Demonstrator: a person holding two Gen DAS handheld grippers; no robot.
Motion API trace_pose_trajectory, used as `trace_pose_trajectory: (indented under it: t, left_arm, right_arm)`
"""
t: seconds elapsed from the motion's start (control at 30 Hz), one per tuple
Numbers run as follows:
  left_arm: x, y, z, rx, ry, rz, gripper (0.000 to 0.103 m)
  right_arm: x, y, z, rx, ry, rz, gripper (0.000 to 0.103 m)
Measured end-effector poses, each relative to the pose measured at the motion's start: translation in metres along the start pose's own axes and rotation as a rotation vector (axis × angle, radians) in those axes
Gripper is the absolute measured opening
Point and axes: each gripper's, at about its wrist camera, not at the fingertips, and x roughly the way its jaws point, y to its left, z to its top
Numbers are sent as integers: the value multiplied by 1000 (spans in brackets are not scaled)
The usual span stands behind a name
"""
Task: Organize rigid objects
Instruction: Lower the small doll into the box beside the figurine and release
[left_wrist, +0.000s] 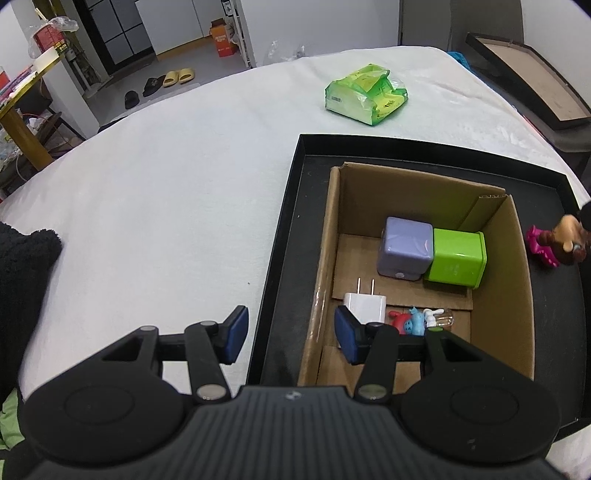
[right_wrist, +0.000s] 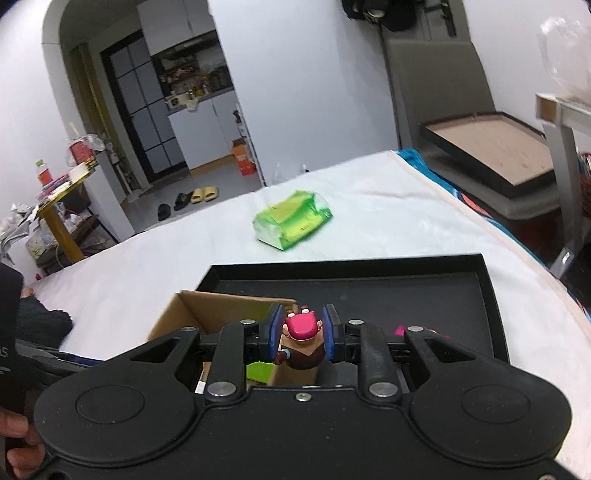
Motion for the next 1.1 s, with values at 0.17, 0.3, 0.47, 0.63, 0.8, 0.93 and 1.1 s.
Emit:
trace_pose_trajectory:
  t: [0.17,0.3,0.47,0.63,0.8,0.93,1.1]
  left_arm:
    - [2,6,-8,-5,1,-36,50]
    - [6,10,-18,-23,0,-72,45]
    - [10,13,-24,-12,3,-103,21]
    - [10,10,-23,-16,-5,-135,10]
    - [10,12,-21,-16,-10,-141,10]
    - [10,14,-22,-14,-7,-144,10]
    - [10,12,-21,-13,0,-137,11]
  right_arm:
    - [4,19,1,-46,-16,17,23]
    - [14,31,0,-71,-7,26,23]
    - [22,43,-2,-101,12,35,23]
    - [27,54,-7,-126,34,50,23]
    - [37,66,-11,-158,37,57,24]
    - [41,75,-14,-218,12,35,26]
    - [38,67,-14,-185,14,19,26]
